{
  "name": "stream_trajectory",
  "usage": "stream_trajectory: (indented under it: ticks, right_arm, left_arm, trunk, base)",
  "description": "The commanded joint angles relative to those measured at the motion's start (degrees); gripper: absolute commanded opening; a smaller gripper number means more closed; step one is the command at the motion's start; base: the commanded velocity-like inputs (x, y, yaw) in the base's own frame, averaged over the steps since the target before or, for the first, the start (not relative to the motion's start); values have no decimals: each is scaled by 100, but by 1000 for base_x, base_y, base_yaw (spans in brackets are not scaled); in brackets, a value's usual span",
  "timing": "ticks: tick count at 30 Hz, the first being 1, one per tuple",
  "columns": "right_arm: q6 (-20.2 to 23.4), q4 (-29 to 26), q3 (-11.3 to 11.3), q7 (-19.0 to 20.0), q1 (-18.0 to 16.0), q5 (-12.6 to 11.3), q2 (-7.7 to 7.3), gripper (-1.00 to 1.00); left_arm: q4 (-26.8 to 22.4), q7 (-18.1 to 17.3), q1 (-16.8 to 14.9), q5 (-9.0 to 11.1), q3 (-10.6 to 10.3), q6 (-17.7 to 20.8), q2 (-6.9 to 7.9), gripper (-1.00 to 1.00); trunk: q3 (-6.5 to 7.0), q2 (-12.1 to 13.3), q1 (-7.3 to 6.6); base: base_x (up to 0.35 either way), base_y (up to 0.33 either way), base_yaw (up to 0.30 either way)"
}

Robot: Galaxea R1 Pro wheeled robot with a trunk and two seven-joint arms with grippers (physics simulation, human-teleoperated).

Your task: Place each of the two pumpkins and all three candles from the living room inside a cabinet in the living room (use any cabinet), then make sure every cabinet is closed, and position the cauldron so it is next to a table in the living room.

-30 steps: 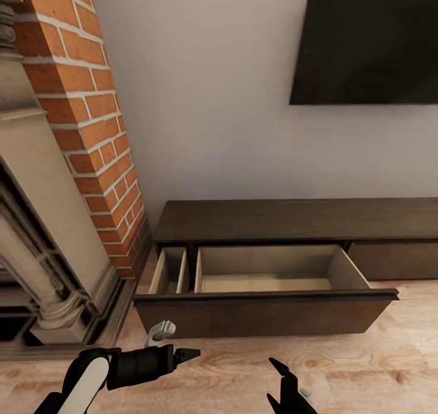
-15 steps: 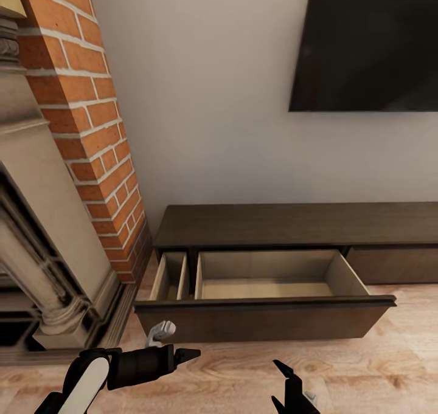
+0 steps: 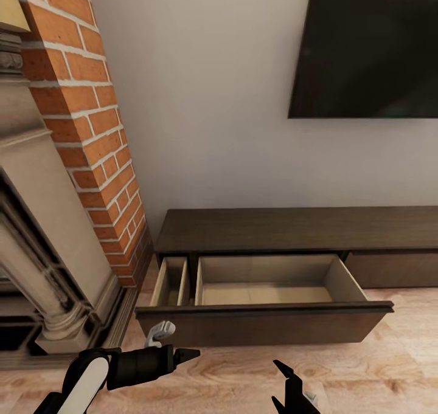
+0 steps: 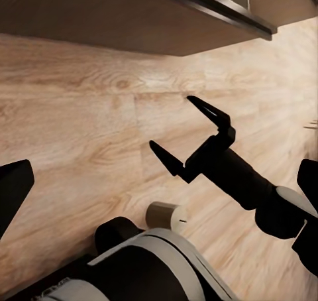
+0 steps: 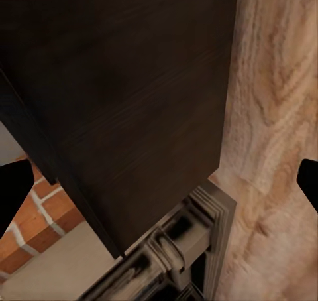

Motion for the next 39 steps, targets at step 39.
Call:
stream_trajectory:
  ticks: [39]
  right_arm:
    - [-717, 1356, -59, -487, -3, -3, -66, 100]
  left_arm:
    - [0, 811, -3, -93, -10, 5, -41, 100]
  trunk:
    - [642, 1443, -792]
  base:
    - [0, 0, 0]
